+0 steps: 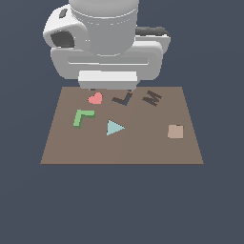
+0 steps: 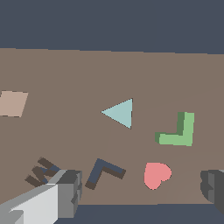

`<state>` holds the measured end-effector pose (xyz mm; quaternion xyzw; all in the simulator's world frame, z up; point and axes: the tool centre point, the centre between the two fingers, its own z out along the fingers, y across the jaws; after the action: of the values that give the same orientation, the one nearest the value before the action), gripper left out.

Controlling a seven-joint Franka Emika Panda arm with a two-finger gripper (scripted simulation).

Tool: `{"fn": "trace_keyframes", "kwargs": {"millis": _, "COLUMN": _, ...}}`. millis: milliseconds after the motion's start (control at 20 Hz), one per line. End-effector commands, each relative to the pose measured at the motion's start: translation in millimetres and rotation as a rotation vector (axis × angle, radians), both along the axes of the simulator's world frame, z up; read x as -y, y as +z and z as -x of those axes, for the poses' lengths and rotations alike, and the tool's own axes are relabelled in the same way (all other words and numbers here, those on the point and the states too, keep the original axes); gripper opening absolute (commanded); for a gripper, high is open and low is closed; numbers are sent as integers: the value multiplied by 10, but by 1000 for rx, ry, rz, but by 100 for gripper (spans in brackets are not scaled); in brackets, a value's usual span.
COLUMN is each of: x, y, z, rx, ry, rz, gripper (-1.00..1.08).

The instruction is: Insert a designated object into the corresponding slot on a board.

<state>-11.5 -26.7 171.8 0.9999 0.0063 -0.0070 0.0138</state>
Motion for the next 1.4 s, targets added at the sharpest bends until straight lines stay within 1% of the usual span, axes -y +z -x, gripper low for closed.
{"fn": "trace_keyframes", "kwargs": {"millis": 0, "x": 0, "y": 0, "z": 0, "rx": 0, "ry": 0, "rz": 0, "gripper": 100}}
{"fn": "trace_keyframes", "kwargs": {"millis": 150, "x": 25, "y": -30, "z": -3, "rx": 0, "ry": -2, "rz": 0, "gripper": 100}}
{"fn": "trace_keyframes", "kwargs": {"millis": 350, "x": 136, "y": -159, "z": -18, "rx": 2, "ry": -10, "rz": -3, "gripper": 100}}
{"fn": "trace_keyframes", "kwargs": {"millis": 550, "x": 322, "y": -380, "z": -42, "rx": 5, "ry": -24, "rz": -7, "gripper": 100}}
{"fn": "trace_keyframes", "kwargs": {"millis": 950, "x": 783, "y": -942, "z": -110, "rx": 12, "ry": -58, "rz": -19, "gripper": 100}}
{"fn": "trace_keyframes", "kwargs": {"millis": 1150, "x": 923, "y": -1118, "z": -136, "rx": 14, "ry": -68, "rz": -24, "gripper": 100}}
{"fn": "trace_keyframes", "kwargs": {"millis": 1350, "x": 993, "y": -1209, "z": -152, "rx": 15, "ry": -73, "rz": -26, "gripper": 100}}
